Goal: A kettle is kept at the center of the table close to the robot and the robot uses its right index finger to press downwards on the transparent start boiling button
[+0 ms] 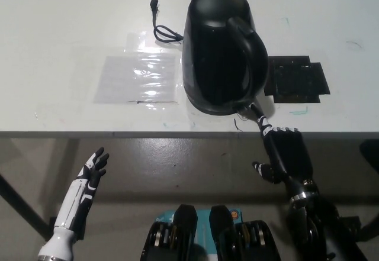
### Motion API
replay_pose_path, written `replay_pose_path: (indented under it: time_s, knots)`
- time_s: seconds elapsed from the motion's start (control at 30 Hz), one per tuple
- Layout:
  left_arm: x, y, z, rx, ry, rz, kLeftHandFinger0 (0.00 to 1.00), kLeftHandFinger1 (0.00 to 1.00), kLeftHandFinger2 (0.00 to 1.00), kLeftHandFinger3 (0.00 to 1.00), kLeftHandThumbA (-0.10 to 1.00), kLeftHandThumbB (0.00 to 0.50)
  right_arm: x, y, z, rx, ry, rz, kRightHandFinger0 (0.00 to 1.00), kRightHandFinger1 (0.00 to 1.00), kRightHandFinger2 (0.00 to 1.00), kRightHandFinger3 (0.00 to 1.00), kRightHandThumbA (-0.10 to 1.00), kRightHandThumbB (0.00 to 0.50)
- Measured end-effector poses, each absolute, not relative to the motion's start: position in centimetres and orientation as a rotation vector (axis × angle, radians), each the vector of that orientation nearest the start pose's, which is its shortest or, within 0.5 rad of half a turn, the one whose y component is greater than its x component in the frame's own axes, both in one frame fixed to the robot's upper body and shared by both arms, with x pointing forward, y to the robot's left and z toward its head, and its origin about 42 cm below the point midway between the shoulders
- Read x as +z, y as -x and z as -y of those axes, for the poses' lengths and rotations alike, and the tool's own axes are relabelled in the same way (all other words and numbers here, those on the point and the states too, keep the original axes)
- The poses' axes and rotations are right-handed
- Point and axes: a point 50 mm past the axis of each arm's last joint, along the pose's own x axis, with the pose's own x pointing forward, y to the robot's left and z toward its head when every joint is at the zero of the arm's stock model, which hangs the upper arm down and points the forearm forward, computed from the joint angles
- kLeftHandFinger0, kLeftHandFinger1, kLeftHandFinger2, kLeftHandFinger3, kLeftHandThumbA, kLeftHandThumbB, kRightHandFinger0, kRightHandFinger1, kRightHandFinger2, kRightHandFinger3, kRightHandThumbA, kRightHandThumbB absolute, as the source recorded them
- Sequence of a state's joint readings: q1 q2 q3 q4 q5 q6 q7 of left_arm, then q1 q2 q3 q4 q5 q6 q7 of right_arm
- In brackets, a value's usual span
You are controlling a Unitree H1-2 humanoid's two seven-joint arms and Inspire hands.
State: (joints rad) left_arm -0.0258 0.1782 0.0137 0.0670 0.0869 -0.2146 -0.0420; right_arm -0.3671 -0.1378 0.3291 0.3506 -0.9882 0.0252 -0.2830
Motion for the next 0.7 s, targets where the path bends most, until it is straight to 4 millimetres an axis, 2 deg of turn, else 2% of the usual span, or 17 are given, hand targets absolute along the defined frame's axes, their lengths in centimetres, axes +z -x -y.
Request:
replay_pose_path:
  time_s: [0.47, 0.7]
  knots:
    - [10.65, -29.36, -26.78, -0.060, -0.271, 0.176, 1.00, 1.00, 1.00, 1.00, 1.00, 0.233, 11.96, -39.01, 15.88, 0.081, 1.205, 0.317, 0.00, 0.00, 0.00, 1.00, 1.00, 0.143]
    - [10.75, -29.46, -26.74, -0.063, -0.273, 0.179, 1.00, 1.00, 1.00, 1.00, 1.00, 0.226, 11.89, -39.16, 15.85, 0.084, 1.196, 0.309, 0.00, 0.00, 0.00, 1.00, 1.00, 0.144]
